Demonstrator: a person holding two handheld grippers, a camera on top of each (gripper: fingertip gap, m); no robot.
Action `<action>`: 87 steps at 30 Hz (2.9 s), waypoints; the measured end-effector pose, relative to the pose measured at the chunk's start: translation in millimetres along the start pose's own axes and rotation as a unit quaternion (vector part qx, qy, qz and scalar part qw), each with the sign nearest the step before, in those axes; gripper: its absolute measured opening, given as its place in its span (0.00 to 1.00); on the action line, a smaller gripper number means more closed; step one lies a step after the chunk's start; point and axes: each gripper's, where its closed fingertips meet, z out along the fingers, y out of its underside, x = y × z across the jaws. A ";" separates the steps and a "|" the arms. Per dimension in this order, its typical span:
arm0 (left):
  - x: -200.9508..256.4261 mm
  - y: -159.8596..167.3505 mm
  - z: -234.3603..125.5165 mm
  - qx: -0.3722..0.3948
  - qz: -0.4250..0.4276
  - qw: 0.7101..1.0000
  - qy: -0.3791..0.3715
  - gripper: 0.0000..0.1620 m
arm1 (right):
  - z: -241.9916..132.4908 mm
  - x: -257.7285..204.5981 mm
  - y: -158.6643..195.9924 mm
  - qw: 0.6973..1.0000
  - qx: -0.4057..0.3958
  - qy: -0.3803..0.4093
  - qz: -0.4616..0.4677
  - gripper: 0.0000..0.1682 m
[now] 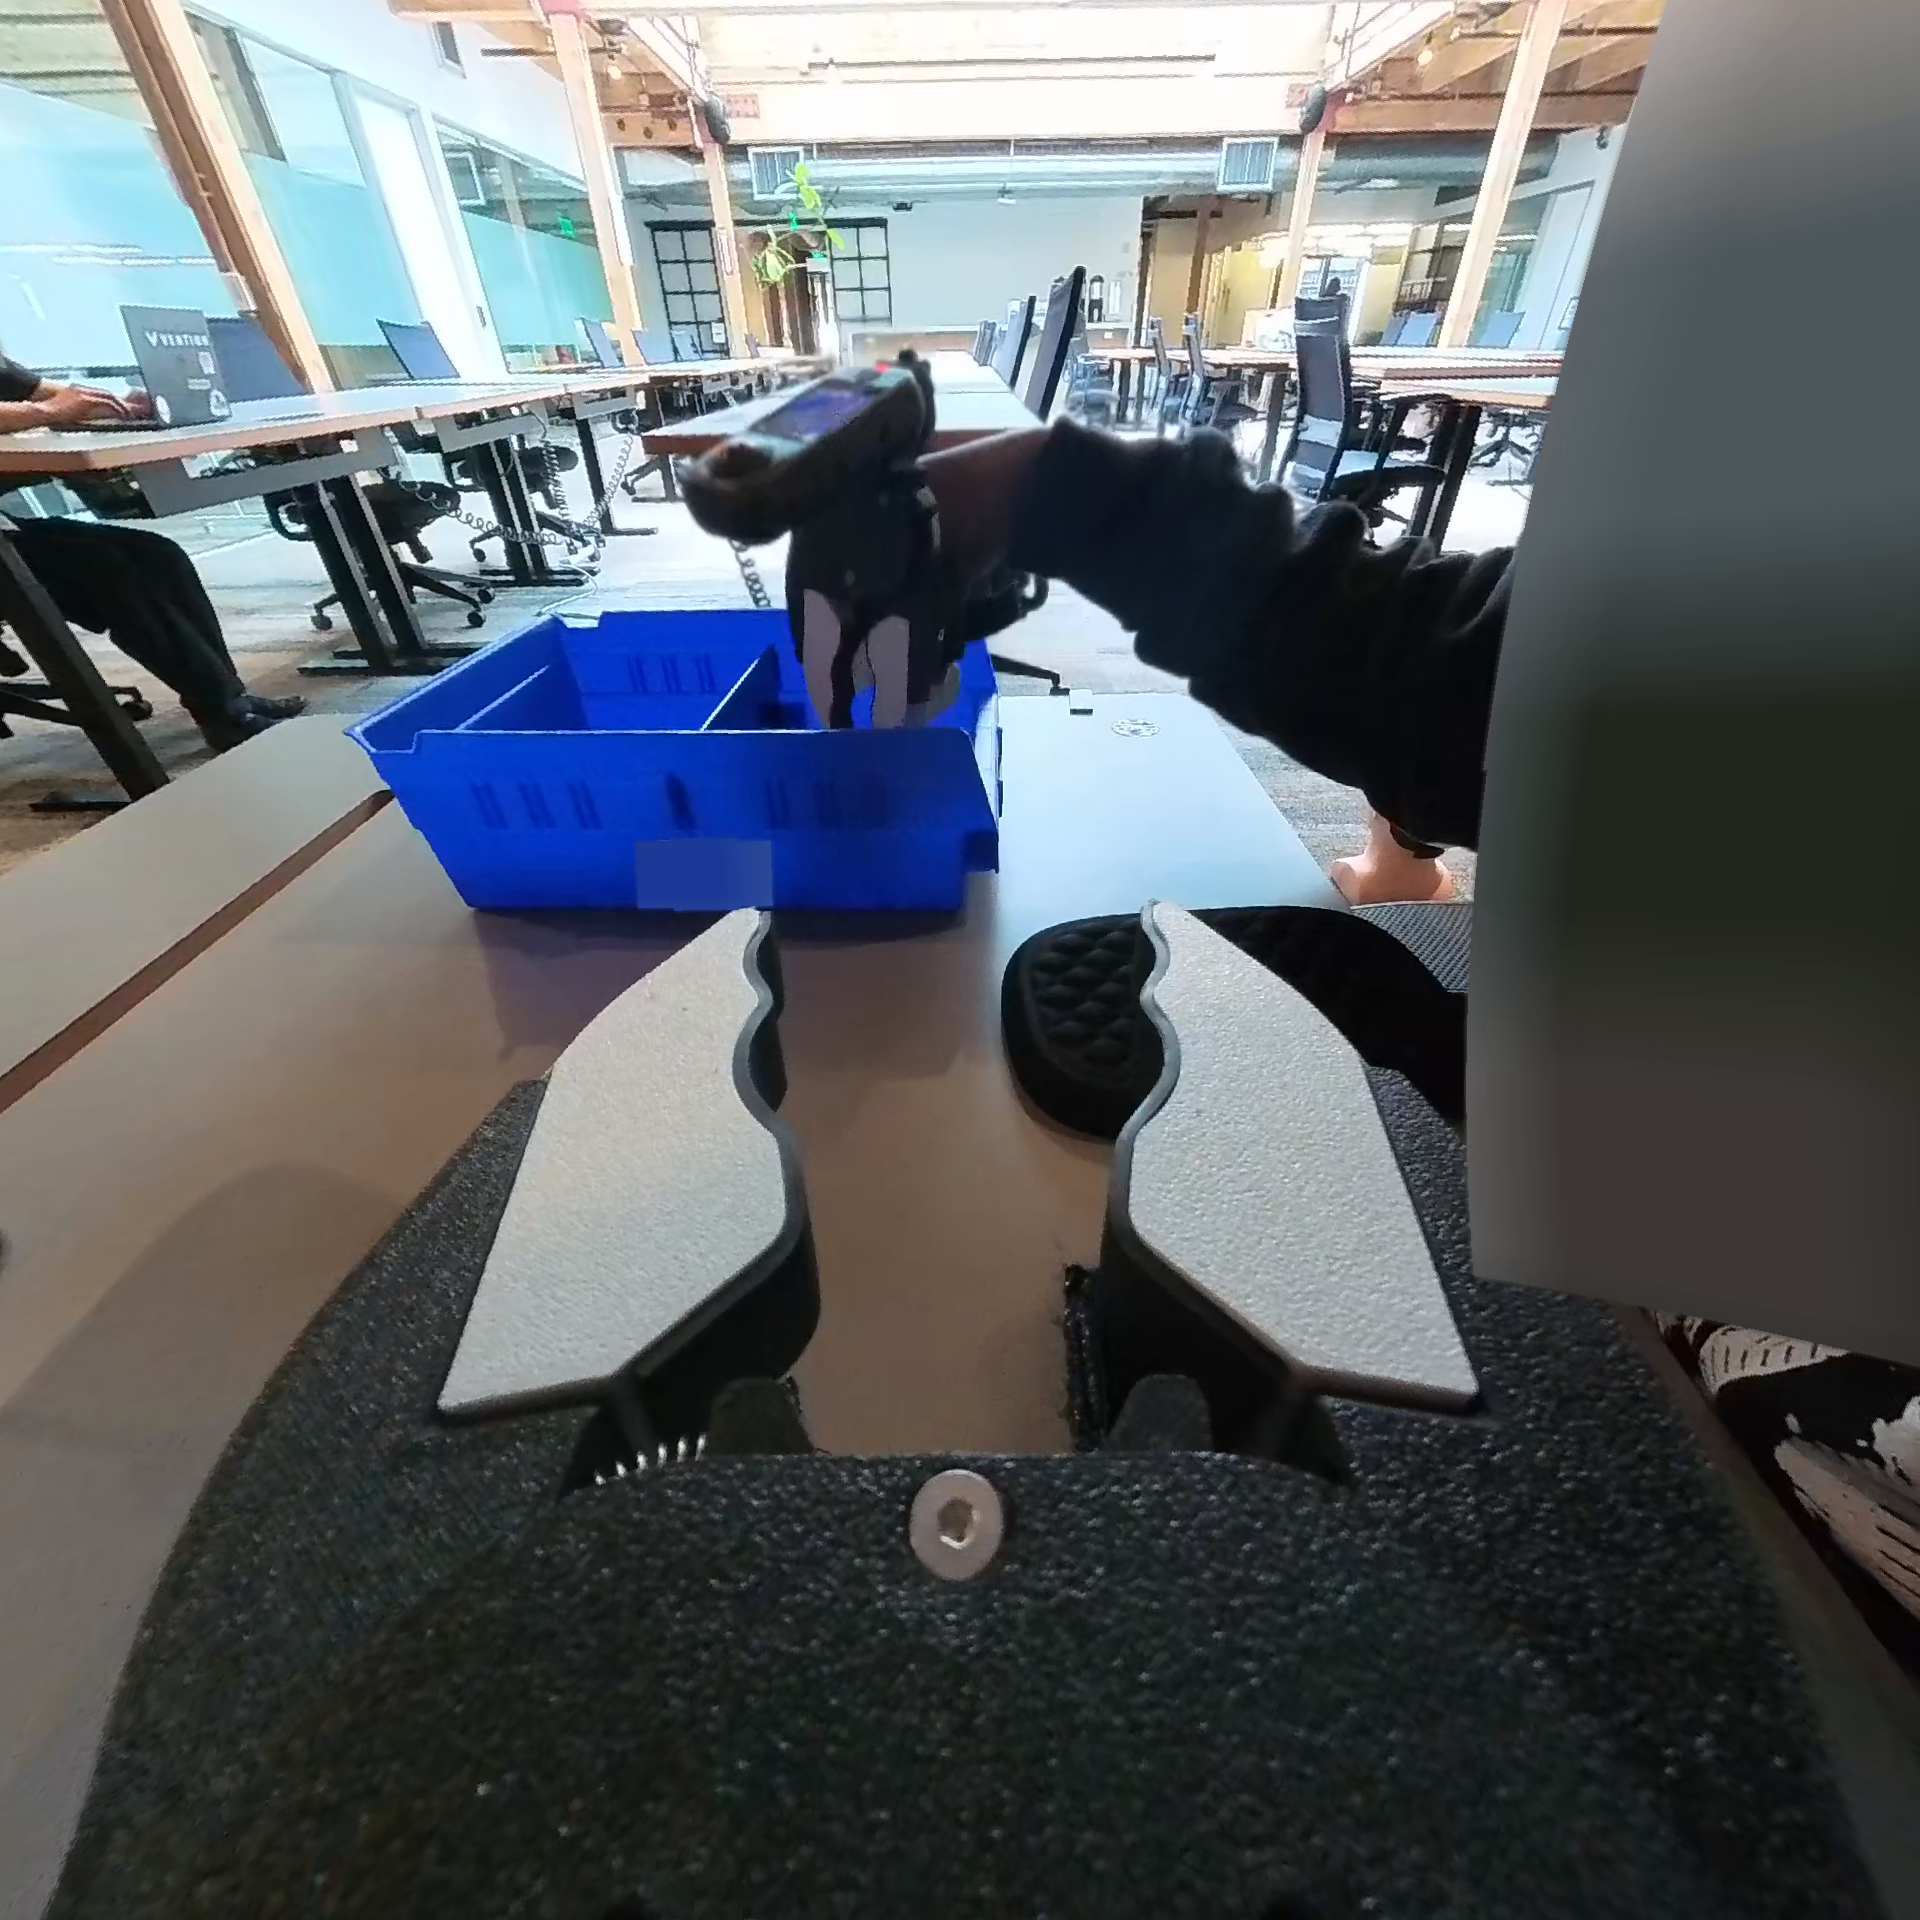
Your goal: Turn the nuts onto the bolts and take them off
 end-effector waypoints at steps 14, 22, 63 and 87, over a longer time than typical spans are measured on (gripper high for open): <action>-8.6 -12.6 -7.1 0.008 0.004 0.999 -0.041 0.40 | -180.4 -33.9 -175.6 0.887 0.441 0.098 0.091 0.49; -44.4 -23.3 -29.8 -0.020 0.004 0.981 -0.194 0.44 | -205.1 -36.3 -216.3 0.822 0.512 0.144 0.202 0.69; -134.9 136.6 -501.0 -0.359 -0.322 0.645 -0.593 0.35 | -140.7 -15.0 -226.7 0.800 0.526 0.153 0.244 0.57; -159.7 180.2 -508.2 -0.312 -0.313 0.679 -0.587 0.27 | -135.3 -15.3 -225.3 0.810 0.513 0.149 0.240 0.55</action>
